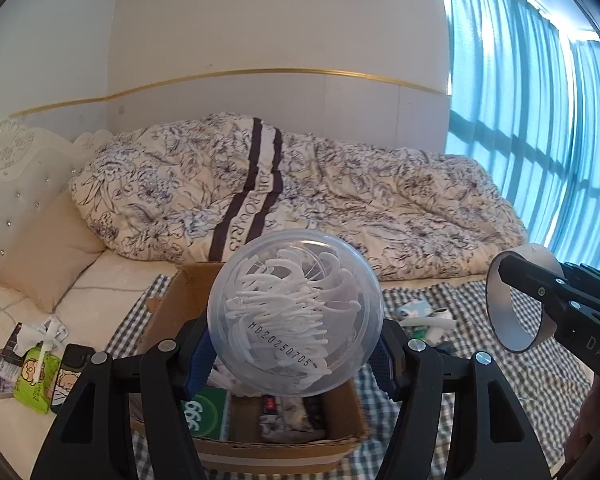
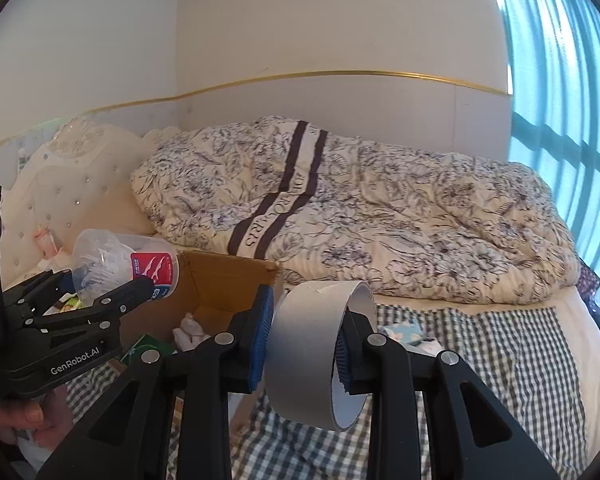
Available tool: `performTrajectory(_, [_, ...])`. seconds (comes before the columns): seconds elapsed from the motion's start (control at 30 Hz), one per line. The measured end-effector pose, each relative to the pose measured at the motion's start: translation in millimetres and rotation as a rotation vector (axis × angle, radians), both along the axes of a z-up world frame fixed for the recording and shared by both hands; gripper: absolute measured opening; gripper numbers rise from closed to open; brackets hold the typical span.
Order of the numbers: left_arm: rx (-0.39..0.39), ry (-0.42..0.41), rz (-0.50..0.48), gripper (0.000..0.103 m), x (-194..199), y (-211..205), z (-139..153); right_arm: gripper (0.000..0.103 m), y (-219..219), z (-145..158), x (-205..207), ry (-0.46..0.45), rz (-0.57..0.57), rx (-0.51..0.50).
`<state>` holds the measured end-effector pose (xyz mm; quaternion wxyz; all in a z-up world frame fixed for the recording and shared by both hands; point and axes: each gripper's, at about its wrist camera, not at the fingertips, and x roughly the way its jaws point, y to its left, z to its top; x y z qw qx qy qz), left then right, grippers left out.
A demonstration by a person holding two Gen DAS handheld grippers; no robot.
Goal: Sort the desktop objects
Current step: 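Lift the floss jar and tape roll and carry both over the cardboard box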
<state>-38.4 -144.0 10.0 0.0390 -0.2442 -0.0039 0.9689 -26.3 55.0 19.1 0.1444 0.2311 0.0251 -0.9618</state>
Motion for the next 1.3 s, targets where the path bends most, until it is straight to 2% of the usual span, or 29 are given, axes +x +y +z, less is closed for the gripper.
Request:
performTrajectory(0.37, [-0.005,-0.018,0.079,0.066,-15.9,-41.6,-9.5,0.027,-42.5,-5.7,-27.8,-0.007,0.088,0.0])
performTrajectory(1.0, [-0.037,-0.059,0.154,0.066,-43.9,-88.2,-29.0,0.027,-99.3,-35.9,-69.2,-0.073,0.19,-0.002])
performTrajectory(1.2, [-0.042,-0.095,0.154,0.066,-55.0,-95.6,-36.3,0.028,-118.6,-43.7,-79.7,-0.104,0.228,0.014])
performTrajectory(1.3, [-0.023,-0.141,0.132,0.066,-65.2,-99.4,-42.0,0.028,-125.5,-46.3,-84.0,-0.119,0.24,0.027])
